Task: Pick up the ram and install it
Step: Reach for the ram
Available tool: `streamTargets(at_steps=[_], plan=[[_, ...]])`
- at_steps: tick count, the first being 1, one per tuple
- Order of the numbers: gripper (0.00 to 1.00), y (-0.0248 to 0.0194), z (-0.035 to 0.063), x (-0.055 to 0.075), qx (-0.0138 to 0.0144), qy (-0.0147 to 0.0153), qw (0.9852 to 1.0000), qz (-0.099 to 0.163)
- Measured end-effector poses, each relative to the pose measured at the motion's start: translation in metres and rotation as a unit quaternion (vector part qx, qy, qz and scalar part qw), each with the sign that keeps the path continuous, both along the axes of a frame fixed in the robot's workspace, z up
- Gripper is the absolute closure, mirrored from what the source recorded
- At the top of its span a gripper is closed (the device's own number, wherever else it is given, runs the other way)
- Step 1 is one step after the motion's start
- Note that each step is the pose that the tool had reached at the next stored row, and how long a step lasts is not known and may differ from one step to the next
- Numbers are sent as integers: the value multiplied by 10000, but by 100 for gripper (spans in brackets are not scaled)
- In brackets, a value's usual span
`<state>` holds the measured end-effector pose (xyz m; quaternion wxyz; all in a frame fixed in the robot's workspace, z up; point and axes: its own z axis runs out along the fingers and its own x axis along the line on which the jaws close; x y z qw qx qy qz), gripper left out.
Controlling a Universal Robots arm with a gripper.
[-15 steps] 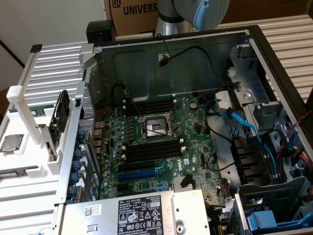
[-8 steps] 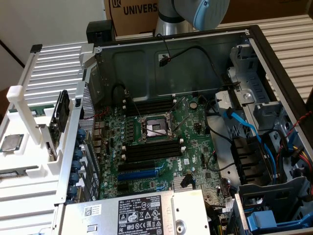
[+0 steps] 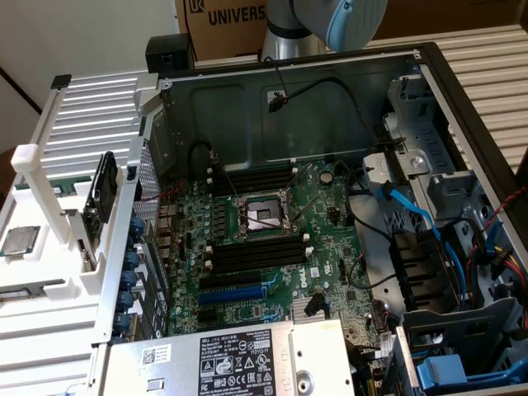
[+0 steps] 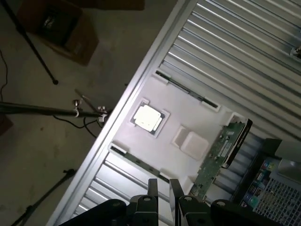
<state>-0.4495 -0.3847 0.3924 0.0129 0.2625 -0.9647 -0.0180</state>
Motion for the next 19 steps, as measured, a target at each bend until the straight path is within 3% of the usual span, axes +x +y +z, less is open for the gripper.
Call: streamTargets(at_steps=[5, 10, 14, 19], plan=[[75, 0, 0, 0, 0, 0, 9990, 455], [75, 0, 0, 0, 0, 0, 9959, 906], [75, 0, 0, 0, 0, 0, 9920, 1264], [75, 0, 0, 0, 0, 0, 9851, 1719]])
